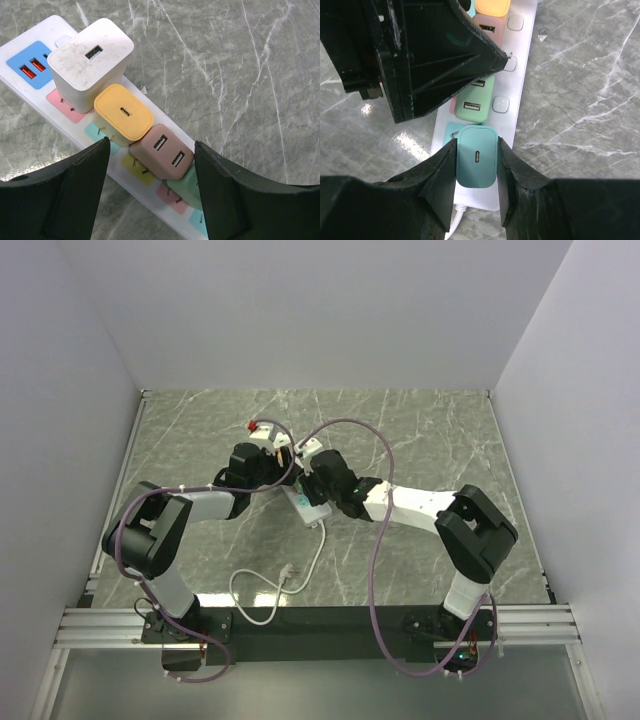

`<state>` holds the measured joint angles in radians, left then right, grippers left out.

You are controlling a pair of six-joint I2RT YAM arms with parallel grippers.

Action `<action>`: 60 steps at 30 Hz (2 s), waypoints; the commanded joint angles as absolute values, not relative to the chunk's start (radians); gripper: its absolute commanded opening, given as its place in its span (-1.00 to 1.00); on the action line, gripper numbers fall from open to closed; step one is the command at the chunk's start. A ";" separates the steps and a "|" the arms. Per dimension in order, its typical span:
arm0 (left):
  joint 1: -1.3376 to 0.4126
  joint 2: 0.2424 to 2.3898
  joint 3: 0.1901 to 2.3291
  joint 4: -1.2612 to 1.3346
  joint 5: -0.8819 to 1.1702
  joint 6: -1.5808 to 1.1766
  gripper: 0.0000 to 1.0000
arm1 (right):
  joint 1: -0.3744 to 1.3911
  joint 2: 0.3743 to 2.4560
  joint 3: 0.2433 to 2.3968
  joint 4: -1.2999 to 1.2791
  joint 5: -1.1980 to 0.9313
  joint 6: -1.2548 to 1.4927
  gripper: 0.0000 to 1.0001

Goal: Insert the plug

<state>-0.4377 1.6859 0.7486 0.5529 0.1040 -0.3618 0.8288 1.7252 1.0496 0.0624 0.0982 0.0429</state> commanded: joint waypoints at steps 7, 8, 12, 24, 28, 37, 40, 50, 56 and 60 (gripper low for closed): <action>-0.436 1.701 0.781 0.542 0.118 -0.344 0.47 | 0.838 1.758 1.103 0.100 0.138 0.067 -1.00; -0.436 1.700 0.781 0.541 0.120 -0.344 0.47 | 0.838 1.759 1.104 0.097 0.140 0.069 -1.00; -0.436 1.697 0.781 0.541 0.120 -0.344 0.46 | 0.842 1.752 1.103 0.091 0.164 0.080 -1.00; -0.434 1.694 0.779 0.540 0.121 -0.344 0.46 | 0.859 1.698 1.089 0.101 0.202 0.087 -1.00; -0.434 1.697 0.781 0.538 0.123 -0.344 0.45 | 0.861 1.701 1.091 0.100 0.206 0.087 -1.00; -0.434 1.697 0.781 0.541 0.127 -0.345 0.44 | 0.864 1.677 1.094 0.091 0.192 0.098 -1.00; -0.434 1.697 0.782 0.538 0.127 -0.344 0.44 | 0.865 1.666 1.095 0.087 0.195 0.100 -1.00; -0.434 1.695 0.781 0.537 0.127 -0.344 0.43 | 0.870 1.697 1.121 0.061 0.187 0.124 -1.00; -0.434 1.694 0.781 0.535 0.127 -0.344 0.43 | 0.879 1.718 1.121 0.071 0.189 0.133 -1.00; -0.434 1.695 0.781 0.534 0.127 -0.342 0.43 | 0.879 1.741 1.131 0.067 0.195 0.133 -1.00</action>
